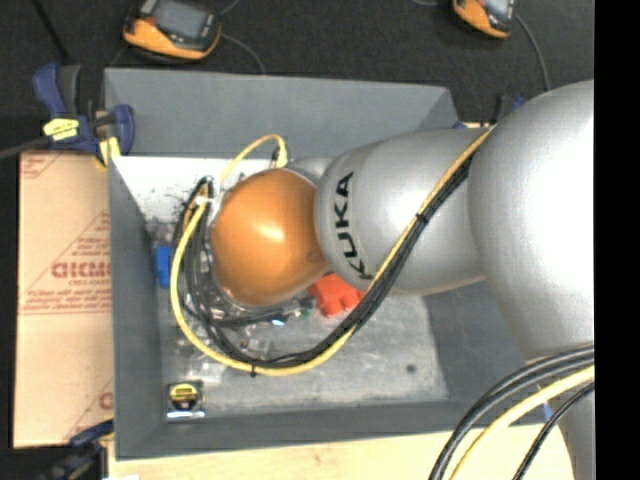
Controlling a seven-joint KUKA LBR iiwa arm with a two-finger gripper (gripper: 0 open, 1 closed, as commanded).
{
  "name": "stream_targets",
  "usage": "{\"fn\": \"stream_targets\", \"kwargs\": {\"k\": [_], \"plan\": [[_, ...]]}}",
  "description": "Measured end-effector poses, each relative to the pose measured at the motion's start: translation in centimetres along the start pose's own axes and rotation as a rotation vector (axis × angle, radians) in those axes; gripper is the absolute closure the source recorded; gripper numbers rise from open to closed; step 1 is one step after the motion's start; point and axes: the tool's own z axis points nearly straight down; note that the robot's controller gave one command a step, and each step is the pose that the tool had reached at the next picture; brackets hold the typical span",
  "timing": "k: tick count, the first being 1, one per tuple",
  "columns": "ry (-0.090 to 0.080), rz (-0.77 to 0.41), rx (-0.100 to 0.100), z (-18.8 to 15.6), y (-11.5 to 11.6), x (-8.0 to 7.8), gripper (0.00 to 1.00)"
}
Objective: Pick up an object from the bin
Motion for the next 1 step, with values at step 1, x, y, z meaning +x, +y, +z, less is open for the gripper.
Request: {"fn": "stream_targets", "kwargs": {"k": [1], "plan": [[-0.001, -0.144, -0.002, -0.93, -2.39, 2.69, 0.00]]}}
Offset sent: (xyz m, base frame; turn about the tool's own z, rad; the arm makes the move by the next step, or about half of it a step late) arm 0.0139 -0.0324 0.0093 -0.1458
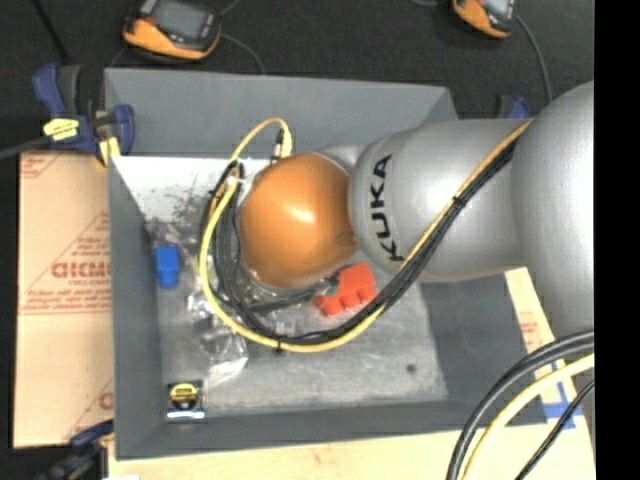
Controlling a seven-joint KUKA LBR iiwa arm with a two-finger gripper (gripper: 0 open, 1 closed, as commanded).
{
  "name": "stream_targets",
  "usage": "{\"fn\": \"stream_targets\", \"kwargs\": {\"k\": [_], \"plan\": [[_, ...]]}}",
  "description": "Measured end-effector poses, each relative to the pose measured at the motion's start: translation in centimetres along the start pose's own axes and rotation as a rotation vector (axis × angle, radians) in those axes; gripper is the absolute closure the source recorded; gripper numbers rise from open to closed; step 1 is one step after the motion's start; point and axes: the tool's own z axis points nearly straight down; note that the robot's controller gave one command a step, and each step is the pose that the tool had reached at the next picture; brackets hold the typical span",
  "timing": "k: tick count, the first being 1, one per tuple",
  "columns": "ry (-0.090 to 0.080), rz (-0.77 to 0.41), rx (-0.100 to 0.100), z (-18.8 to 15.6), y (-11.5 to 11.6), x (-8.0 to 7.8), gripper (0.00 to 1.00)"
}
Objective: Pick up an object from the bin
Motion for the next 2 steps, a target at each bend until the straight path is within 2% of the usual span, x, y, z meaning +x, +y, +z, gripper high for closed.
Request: {"fn": "stream_targets", "kwargs": {"k": [1, 2], "plan": [[0.000, -0.320, 0.001, 4.0, 1.6, 1.9, 0.00], [0.000, -0.459, 0.000, 4.0, -3.9, -0.9, 0.00]]}}
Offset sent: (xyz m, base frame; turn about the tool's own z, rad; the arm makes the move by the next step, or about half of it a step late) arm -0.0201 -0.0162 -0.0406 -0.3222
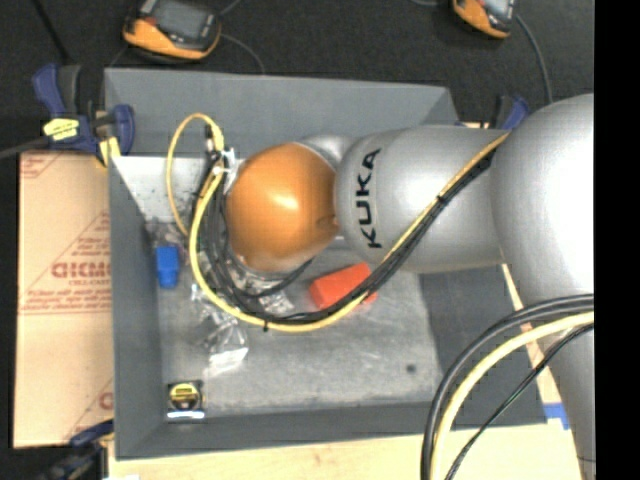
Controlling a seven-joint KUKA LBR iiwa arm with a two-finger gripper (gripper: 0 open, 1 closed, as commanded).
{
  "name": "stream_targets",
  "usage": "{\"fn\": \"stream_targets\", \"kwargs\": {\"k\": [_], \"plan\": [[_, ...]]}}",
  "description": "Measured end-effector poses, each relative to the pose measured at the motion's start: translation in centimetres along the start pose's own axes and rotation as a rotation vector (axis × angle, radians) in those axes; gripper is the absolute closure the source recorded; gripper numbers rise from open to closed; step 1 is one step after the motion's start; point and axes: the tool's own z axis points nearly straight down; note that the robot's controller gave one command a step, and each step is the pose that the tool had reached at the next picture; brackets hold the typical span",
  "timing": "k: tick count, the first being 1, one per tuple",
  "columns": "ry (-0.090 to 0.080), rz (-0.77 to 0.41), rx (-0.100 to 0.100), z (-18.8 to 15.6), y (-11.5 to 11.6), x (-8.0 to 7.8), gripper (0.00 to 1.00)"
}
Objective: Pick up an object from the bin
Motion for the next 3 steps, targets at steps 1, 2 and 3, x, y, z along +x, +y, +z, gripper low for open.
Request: {"fn": "stream_targets", "kwargs": {"k": [1, 2, 3], "plan": [[-0.005, 0.002, 0.000, -0.2, 0.0, -0.3, 1.00], [-0.001, 0.009, 0.002, -1.8, -0.1, -0.2, 1.00], [-0.001, 0.017, 0.001, -2.0, -0.2, -0.2, 1.00]]}}
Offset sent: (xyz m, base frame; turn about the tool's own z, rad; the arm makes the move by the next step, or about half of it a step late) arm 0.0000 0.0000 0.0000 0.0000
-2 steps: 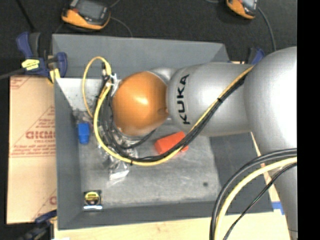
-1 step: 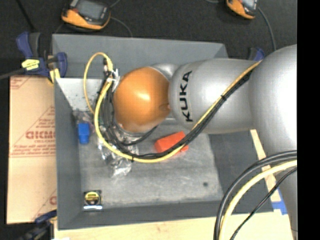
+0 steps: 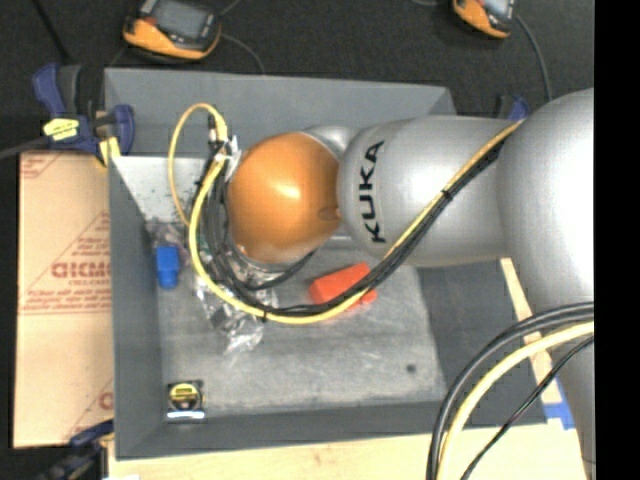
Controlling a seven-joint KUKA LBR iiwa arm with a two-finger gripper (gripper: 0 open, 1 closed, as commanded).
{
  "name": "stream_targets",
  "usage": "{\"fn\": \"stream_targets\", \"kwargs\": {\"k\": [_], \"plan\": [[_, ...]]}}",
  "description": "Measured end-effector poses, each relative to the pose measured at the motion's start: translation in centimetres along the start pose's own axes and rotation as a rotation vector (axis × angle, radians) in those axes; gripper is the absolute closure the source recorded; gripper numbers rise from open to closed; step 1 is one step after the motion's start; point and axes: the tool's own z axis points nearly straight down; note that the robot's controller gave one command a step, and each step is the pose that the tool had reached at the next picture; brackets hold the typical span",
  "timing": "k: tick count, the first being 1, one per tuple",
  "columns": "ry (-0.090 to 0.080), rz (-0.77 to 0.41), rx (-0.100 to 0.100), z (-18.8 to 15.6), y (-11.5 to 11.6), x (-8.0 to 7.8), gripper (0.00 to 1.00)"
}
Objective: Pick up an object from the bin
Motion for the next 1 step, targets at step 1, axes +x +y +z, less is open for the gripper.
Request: {"fn": "stream_targets", "kwargs": {"k": [1], "plan": [[0.003, 0.005, 0.004, -9.44, -0.23, 0.03, 1.00]]}}
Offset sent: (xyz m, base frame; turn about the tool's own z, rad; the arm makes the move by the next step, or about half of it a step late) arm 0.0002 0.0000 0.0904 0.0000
